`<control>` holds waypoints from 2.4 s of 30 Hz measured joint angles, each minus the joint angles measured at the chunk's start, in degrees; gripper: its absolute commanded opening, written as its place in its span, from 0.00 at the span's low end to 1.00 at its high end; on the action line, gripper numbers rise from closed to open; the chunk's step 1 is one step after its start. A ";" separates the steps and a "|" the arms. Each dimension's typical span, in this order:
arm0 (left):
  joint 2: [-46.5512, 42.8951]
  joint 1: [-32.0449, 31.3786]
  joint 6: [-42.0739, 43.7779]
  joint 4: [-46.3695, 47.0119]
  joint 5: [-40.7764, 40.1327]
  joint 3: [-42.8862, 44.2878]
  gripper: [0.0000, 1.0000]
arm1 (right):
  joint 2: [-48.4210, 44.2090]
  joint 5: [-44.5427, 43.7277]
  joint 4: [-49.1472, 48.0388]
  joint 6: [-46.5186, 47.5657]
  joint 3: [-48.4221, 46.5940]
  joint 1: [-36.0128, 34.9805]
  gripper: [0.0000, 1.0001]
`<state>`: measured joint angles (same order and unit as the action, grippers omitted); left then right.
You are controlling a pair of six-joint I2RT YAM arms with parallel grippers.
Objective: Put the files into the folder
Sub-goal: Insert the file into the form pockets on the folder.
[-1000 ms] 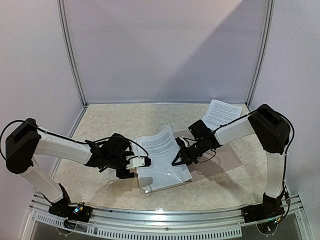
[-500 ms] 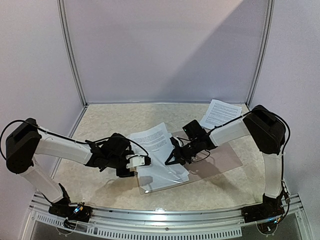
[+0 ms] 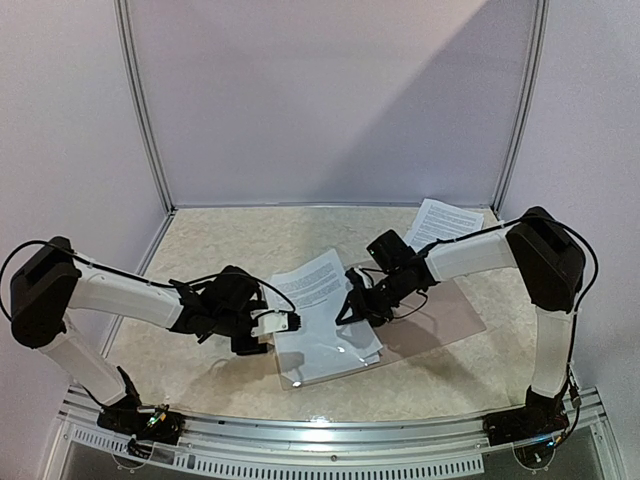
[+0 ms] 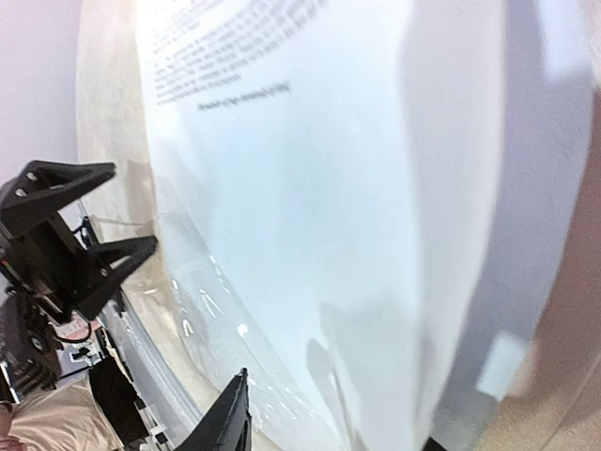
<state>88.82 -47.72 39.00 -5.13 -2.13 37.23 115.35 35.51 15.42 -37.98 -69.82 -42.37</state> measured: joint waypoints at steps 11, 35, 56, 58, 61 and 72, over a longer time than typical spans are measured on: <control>-5.88 -4.33 0.39 -7.45 0.37 -2.34 0.71 | -3.96 -1.73 5.53 1.18 3.02 0.07 0.31; -4.57 -15.50 -0.13 2.69 -0.90 -5.01 0.69 | -9.38 4.09 -2.62 -4.92 17.81 0.13 0.00; -4.15 -15.52 -0.22 4.00 -0.50 -5.16 0.69 | -11.26 5.53 3.39 -3.50 18.53 0.04 0.16; -4.20 -15.50 -0.17 3.89 -0.48 -5.16 0.69 | -11.23 5.35 4.74 -2.82 18.10 0.02 0.24; -4.55 -15.08 0.20 3.32 -0.04 -5.16 0.69 | -11.23 4.94 6.97 -1.92 16.76 0.00 0.33; -7.52 -7.39 3.76 -9.35 5.18 -3.21 0.69 | -11.26 -5.49 26.36 5.09 3.78 0.22 0.51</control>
<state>81.30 -55.11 42.76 -14.48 3.05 34.02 104.09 30.02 41.78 -32.88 -66.04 -42.15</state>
